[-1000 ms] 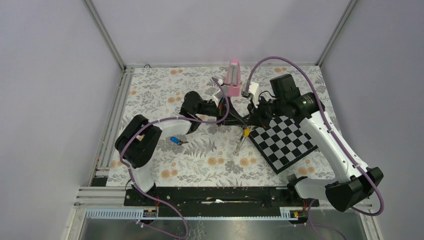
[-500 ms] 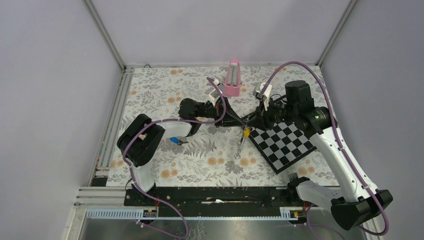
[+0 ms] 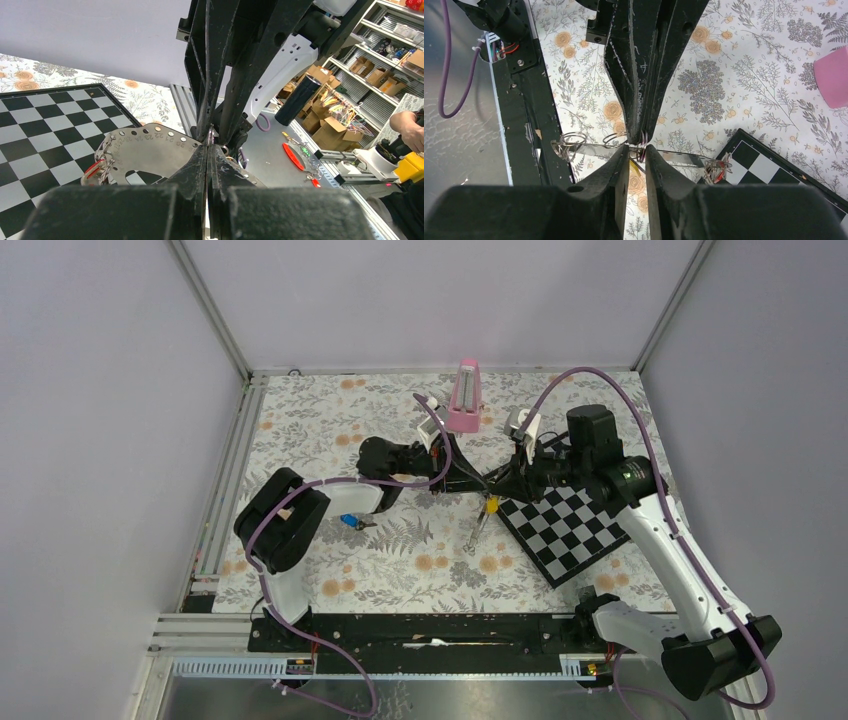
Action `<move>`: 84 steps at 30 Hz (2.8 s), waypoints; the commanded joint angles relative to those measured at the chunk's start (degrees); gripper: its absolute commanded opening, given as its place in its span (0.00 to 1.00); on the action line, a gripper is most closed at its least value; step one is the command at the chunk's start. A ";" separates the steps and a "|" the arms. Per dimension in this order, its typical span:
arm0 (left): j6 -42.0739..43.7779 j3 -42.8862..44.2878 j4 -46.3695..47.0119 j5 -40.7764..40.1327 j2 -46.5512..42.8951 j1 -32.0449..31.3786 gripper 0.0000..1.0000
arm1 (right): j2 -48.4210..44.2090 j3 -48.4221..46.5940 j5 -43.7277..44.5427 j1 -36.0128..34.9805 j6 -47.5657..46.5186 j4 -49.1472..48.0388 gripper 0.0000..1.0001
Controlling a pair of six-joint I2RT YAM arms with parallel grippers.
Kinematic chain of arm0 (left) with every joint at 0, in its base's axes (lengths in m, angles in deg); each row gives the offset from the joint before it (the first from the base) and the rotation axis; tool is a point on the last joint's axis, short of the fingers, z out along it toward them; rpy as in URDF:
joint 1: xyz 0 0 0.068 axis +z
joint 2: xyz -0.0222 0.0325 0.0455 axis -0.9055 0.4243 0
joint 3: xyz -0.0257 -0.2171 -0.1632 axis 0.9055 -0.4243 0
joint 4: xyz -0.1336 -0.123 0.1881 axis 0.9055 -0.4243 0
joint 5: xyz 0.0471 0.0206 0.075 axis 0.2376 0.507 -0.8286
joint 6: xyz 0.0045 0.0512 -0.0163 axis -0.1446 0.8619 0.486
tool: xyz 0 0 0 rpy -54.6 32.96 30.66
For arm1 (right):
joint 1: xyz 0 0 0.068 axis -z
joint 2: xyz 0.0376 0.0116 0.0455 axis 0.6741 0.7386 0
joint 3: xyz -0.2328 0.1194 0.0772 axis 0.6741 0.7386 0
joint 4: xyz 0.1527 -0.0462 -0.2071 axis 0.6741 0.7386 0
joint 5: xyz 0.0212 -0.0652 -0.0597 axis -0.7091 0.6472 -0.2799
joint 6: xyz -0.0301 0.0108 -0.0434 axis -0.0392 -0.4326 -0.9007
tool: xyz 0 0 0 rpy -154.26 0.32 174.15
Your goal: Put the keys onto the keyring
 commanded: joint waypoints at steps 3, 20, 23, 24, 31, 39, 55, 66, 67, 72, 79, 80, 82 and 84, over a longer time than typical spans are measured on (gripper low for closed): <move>-0.53 0.15 6.03 -1.84 -2.07 -0.30 0.00 | -0.62 0.56 -1.59 0.49 0.73 -2.47 0.22; 16.35 5.27 -14.88 1.91 -3.51 0.01 0.33 | 6.82 -10.21 5.26 -0.13 -6.63 14.90 0.00; 17.66 6.56 -17.51 2.26 -3.08 -0.08 0.35 | 8.16 -12.52 7.60 -1.09 -7.47 18.01 0.00; 18.07 6.98 -18.10 2.28 -2.87 -0.12 0.35 | 8.58 -13.08 7.95 -1.35 -7.52 18.65 0.00; 19.05 8.68 -19.64 2.85 -1.54 -0.83 0.29 | 9.56 -14.98 8.34 -2.11 -7.16 19.95 0.00; 19.19 9.42 -20.50 3.72 -0.86 -1.78 0.26 | 10.11 -15.30 8.11 -2.25 -6.84 19.74 0.00; 19.15 9.12 -20.65 4.56 -0.10 -2.75 0.00 | 9.49 -13.74 7.86 -2.28 -5.71 17.62 0.00; 8.11 5.46 -6.74 1.88 -0.79 -1.82 0.00 | 2.16 -5.07 8.91 -1.83 -0.61 5.75 0.30; 5.64 5.31 -4.04 1.51 -0.53 -1.80 0.00 | 1.65 -4.43 8.58 -1.30 -0.26 5.04 0.32; 0.86 4.37 1.38 0.13 -0.08 -1.88 0.00 | 0.18 -2.59 5.42 -0.23 0.47 2.84 0.35; 0.90 3.49 1.54 0.14 0.16 -1.97 0.00 | -0.36 -0.73 1.57 -0.03 0.60 1.09 0.23; 0.93 3.49 1.54 0.21 0.23 -1.97 0.00 | -0.29 -0.72 1.06 0.04 0.38 1.20 0.18; 1.03 3.57 1.50 0.24 0.30 -1.96 0.00 | -0.10 -0.61 0.63 0.04 -0.17 1.49 0.08; 1.27 3.81 1.41 0.35 0.49 -1.97 0.00 | -0.34 -0.62 -0.01 0.01 -1.01 1.83 0.00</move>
